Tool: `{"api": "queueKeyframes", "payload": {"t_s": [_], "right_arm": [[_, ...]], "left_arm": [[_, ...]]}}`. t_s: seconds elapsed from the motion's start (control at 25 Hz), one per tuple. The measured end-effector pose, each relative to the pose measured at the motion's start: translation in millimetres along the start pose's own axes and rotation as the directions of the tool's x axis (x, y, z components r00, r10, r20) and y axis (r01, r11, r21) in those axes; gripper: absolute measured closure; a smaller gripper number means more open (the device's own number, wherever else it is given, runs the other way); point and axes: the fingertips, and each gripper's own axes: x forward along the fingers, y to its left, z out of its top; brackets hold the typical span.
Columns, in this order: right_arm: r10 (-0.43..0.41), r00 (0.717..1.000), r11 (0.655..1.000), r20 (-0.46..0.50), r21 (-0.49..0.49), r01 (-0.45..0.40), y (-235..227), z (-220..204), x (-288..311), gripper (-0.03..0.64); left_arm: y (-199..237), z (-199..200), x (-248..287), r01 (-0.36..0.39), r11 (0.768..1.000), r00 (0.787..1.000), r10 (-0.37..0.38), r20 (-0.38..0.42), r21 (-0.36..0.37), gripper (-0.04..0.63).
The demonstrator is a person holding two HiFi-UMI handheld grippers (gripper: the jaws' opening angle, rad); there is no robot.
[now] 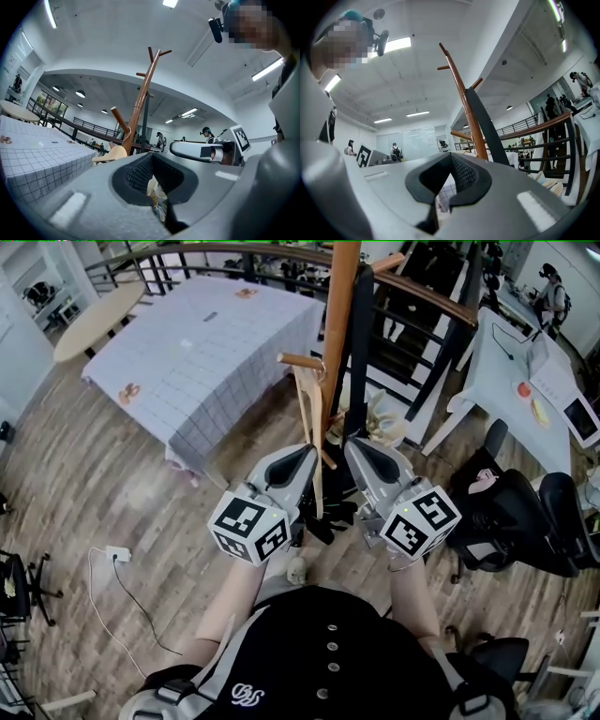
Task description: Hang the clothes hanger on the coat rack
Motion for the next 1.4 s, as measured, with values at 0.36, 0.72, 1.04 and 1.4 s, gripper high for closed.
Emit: {"api": "queueKeyframes", "payload": {"t_s": [0.36,0.72,1.04,1.4], "right_arm": [[0.037,0.999,0.998,-0.036,-0.048,-0.038,5,-7,2,0.617],[0.025,0.999,0.996,-0.048,-0.089,-0.029,-2,-6,6,0.617],[-0.018,0.996,0.995,-0.092,-0.104,0.008,-14,-14,12,0.617],[-0.001,0.992,0.992,-0.128,-0.124,-0.015,-8,-21,15,0.617]], "left_arm": [[5,-11,-2,-0.014,1.0,0.998,0.015,-0.057,0.024,0.597],[11,-5,0,0.001,1.0,0.999,-0.001,-0.036,0.001,0.597],[15,-2,4,0.013,1.0,0.999,-0.013,-0.036,-0.006,0.597],[18,-4,7,0.022,1.0,0.999,-0.022,-0.043,-0.01,0.597]]}}
